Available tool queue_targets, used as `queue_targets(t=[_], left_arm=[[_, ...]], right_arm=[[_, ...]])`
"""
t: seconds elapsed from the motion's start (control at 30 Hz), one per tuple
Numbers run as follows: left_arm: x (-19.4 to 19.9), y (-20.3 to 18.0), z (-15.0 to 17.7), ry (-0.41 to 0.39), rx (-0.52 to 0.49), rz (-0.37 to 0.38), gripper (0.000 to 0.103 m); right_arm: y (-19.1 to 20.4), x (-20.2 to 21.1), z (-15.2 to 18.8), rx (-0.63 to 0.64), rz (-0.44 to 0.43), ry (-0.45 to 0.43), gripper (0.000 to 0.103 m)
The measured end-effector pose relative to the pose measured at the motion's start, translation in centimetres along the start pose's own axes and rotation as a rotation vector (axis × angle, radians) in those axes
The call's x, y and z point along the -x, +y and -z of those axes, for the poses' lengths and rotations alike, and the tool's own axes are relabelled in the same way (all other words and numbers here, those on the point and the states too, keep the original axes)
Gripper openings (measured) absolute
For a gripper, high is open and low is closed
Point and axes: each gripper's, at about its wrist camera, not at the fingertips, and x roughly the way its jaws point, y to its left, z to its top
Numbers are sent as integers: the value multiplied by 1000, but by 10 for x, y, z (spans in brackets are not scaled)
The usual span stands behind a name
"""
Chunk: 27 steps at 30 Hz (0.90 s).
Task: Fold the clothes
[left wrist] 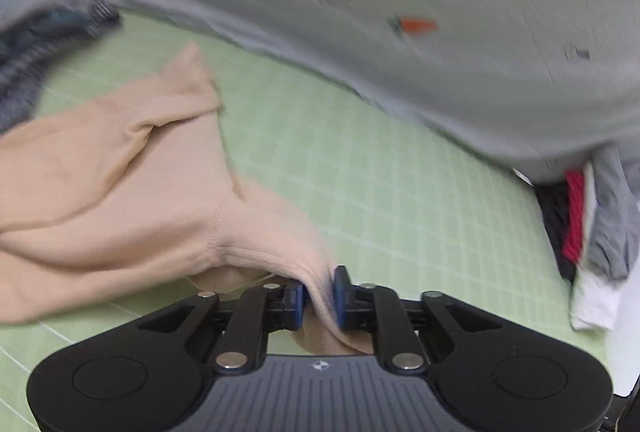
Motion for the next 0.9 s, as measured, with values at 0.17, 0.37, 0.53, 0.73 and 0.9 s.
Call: queue_targets(t=[0.17,0.37,0.53,0.73,0.9], left_arm=[[12,2,14,20,-29,-33,54],[49,67,8,-21,36,-138,64],[72,142,-1,-18,88,-262,64],[80,215,-4,21,95,-338,64],[71,248,-11,67,106,-336,64]], right_arm=[[-5,3,6,-63,23,-6,36],[17,-1,14,-108,15,-3,62],[41,-5,22,-142,4,4,76],[95,-17,38,-144,52,36,86],[117,-29,47,-169,144,52,86]])
